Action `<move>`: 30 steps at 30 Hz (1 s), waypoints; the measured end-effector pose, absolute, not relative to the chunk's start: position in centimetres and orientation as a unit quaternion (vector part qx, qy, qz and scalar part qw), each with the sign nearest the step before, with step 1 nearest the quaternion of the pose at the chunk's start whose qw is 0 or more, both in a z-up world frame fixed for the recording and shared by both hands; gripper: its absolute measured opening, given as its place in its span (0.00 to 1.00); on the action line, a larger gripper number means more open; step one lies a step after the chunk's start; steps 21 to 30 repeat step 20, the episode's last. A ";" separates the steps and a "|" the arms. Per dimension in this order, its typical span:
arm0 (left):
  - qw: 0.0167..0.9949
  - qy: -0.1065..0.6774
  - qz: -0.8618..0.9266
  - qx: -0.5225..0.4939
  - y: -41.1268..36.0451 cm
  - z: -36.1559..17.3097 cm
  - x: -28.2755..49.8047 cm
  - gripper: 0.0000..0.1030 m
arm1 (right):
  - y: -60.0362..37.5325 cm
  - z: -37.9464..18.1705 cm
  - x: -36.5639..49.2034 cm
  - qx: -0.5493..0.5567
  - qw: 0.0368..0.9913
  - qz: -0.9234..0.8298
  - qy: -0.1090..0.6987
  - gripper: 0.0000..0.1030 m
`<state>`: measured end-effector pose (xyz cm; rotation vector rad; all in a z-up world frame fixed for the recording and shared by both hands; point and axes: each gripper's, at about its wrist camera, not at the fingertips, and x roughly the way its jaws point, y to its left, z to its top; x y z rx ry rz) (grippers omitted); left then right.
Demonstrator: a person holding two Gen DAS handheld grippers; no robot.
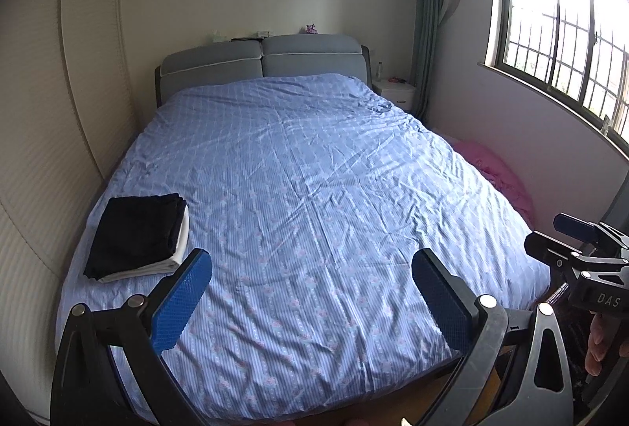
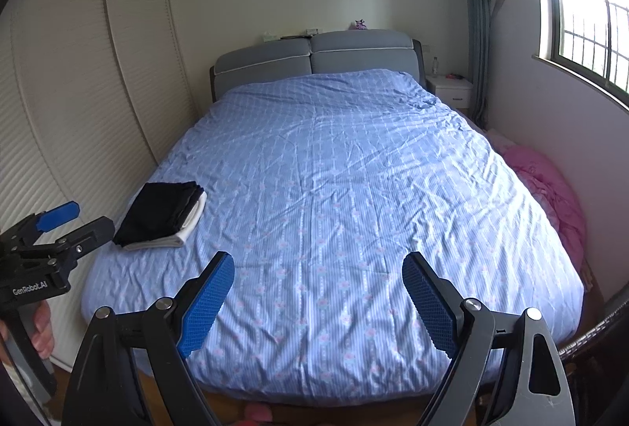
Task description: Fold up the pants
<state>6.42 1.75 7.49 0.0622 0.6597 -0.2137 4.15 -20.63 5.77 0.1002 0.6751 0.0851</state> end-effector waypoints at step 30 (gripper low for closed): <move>0.937 0.332 -0.112 0.016 2.5 7.4 7.3 1.00 | -20.4 5.7 4.2 0.049 0.942 0.034 0.331 0.86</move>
